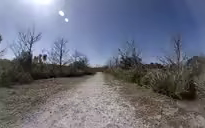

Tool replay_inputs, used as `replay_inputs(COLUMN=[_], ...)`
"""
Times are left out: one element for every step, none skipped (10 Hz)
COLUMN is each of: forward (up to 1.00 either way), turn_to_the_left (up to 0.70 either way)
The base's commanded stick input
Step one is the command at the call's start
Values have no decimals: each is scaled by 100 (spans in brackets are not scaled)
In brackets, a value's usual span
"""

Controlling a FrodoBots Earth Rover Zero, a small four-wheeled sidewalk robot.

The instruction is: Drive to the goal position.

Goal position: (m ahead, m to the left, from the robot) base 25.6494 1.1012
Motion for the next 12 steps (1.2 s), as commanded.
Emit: replay_inputs(forward=[70, 70, 70, 70, 70, 70, 70, 70, 70, 70, 70, 70], turn_to_the_left=[0, 0, 0, 0, 0, 0, 0, 0, 0, 0, 0, 0])
